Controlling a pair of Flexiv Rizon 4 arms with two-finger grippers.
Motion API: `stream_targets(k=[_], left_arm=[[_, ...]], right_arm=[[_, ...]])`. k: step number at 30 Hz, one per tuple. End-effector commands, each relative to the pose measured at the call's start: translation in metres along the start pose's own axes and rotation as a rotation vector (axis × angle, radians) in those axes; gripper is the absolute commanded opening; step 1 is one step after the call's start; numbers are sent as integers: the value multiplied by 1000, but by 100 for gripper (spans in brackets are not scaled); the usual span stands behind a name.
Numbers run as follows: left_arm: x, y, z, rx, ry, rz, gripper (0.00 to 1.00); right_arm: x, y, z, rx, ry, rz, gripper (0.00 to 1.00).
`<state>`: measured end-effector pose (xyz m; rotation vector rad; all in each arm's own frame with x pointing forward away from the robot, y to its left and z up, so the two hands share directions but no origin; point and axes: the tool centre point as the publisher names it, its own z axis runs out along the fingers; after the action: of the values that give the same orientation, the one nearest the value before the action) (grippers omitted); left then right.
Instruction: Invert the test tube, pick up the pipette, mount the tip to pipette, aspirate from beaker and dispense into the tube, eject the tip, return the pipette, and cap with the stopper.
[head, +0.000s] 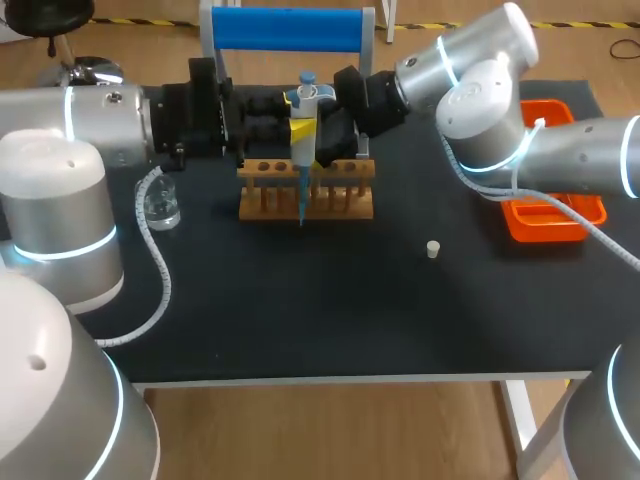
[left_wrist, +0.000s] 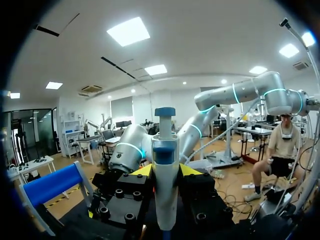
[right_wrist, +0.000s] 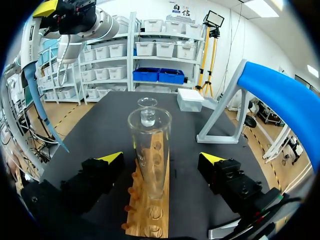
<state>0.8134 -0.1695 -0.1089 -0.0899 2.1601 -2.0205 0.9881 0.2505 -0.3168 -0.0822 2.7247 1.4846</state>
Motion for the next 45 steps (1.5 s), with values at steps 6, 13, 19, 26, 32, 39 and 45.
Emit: stream_targets(k=[6, 13, 19, 26, 32, 39, 45], left_arm=[[-1, 0, 1, 3, 0, 1, 0], [-1, 0, 1, 3, 0, 1, 0], [-1, 0, 1, 3, 0, 1, 0], [-1, 0, 1, 3, 0, 1, 0], [-1, 0, 1, 3, 0, 1, 0], [-1, 0, 1, 3, 0, 1, 0], [-1, 0, 1, 3, 0, 1, 0]], right_arm=[[7, -4, -17, -14, -8, 3, 100], [45, -23, -72, -36, -62, 15, 100], [84, -20, -113, -105, -103, -1, 100], [123, 3, -134, -216, -91, -51, 100], [143, 24, -136, -311, -65, -92, 100], [163, 49, -131, -420, -25, -92, 100], [175, 67, -125, -495, 5, -42, 100]])
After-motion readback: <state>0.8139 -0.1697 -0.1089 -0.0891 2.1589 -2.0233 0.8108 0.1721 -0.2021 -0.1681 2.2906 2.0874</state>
